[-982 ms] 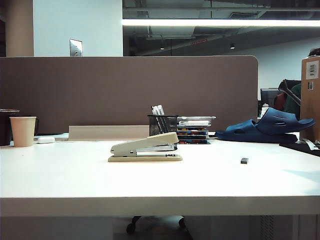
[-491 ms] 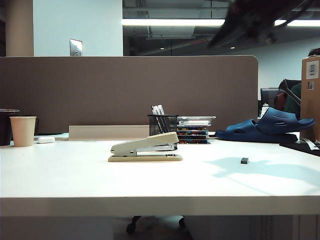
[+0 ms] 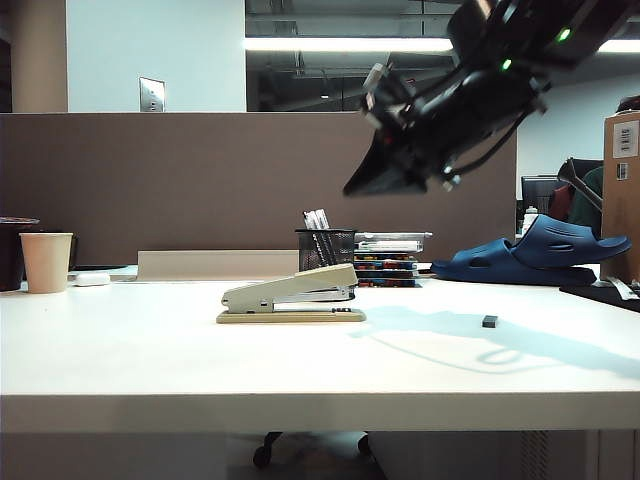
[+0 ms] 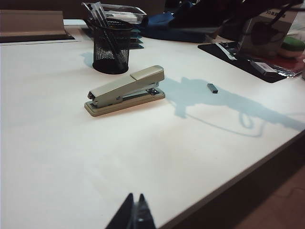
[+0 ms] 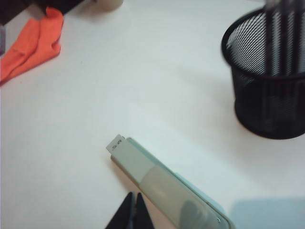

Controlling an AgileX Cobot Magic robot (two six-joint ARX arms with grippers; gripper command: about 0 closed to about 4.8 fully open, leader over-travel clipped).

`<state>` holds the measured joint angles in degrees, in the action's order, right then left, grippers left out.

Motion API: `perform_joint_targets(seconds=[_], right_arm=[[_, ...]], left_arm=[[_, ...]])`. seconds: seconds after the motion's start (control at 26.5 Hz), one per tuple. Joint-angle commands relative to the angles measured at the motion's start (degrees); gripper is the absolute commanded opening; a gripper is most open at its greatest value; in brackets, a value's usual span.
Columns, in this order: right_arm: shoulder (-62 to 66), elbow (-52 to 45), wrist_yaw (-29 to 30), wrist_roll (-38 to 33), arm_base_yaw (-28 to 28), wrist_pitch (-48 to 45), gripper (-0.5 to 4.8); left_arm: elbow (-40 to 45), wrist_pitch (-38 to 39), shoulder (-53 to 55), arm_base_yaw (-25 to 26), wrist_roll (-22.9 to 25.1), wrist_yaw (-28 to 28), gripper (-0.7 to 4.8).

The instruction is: Press the stapler down.

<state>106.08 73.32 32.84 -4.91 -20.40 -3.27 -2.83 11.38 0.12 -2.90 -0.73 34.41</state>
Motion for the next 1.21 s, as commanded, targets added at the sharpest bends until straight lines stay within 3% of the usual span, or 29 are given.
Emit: perform_joint_targets(seconds=[0.04, 1.21], right_arm=[[2.3, 1.3, 0.5, -0.3, -0.7, -1.3, -0.09], [11.0, 2.6, -2.9, -1.1, -0.7, 2.0, -0.09]], left_arm=[[-0.2, -0.7, 0.0, 0.1, 0.3, -0.6, -0.05], [-0.2, -0.7, 0.0, 0.1, 0.2, -0.8, -0.05]])
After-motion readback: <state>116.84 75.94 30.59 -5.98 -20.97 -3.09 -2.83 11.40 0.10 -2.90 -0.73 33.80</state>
